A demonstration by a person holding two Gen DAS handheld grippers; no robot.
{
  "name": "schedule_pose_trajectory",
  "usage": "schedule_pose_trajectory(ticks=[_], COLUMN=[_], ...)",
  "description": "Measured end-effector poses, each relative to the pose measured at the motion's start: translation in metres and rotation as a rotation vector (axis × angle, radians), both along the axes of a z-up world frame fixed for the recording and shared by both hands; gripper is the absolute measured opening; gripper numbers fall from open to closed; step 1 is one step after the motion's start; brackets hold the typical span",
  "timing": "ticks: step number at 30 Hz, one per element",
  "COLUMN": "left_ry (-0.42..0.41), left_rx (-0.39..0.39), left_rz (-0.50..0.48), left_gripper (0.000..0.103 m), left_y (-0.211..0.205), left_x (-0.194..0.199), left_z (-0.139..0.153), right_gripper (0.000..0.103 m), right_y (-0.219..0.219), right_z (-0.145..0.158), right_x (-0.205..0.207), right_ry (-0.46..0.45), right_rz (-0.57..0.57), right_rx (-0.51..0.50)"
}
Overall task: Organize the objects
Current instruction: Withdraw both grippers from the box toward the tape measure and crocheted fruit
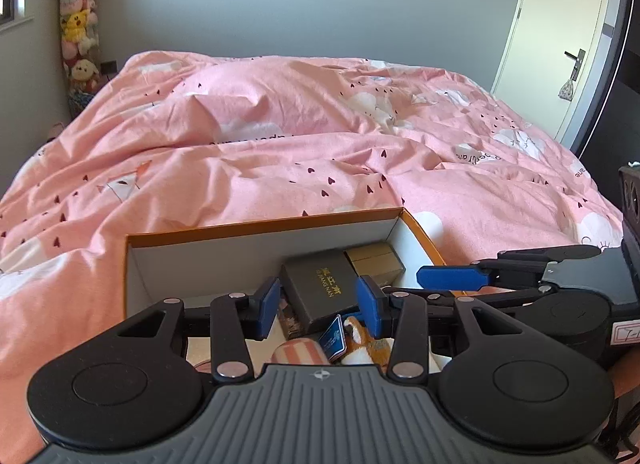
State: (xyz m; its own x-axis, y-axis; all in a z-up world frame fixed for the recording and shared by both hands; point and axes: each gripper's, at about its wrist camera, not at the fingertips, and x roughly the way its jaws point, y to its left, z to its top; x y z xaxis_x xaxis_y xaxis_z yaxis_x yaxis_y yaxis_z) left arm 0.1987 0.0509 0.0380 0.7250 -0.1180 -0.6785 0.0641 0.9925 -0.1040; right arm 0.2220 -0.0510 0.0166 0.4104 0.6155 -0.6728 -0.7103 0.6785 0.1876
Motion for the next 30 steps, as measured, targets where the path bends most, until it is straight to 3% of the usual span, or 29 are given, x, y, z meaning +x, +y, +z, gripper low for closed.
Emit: schedule_pose_trajectory(ticks=[4,6,9,12,19,24,30], left_ry=[-0.020,-0.006,0.060,0.132,0.288,0.341,0.396], left_rx=[0.020,0.017,-0.008,0.024,0.074,0.155,0.173], left_rz=[0.029,0.058,0.103,0.113,0.151,0.153,0.164], left_gripper=[0.049,0.050,0.051,0.051,0.051,0.051,0.051], left_y=[0.003,0.007,0.014,0.013,0.014,0.008,0.010], left_x=[-0.034,-0.047,-0.066,-0.084,-0.119,-0.129,-0.134], left_z=[0.005,0.003,-0.011,-0.029,-0.076,-0.095,-0.105], right_gripper=[0.055,0.066,0.067,0.067,0.067,0.066,0.063], right_y=[-0.014,-0.022,-0.031,-0.035,-0.023,-0.011,-0.003], right_z=[0.013,0.014,0.008,-0.003,-0.044,-0.068,-0.084], right_x=[-0.037,-0.052,-0.070,-0.087,-0.126,-0.148,-0.167], right_ry=[-0.040,-0.036,0.014,0.074,0.149,0.173,0.221], right_rz=[0.030,0.029,0.054,0.061,0.161,0.255,0.346], right_rx=[0.065,0.086,0.118,0.111,-0.068,-0.203,-0.250])
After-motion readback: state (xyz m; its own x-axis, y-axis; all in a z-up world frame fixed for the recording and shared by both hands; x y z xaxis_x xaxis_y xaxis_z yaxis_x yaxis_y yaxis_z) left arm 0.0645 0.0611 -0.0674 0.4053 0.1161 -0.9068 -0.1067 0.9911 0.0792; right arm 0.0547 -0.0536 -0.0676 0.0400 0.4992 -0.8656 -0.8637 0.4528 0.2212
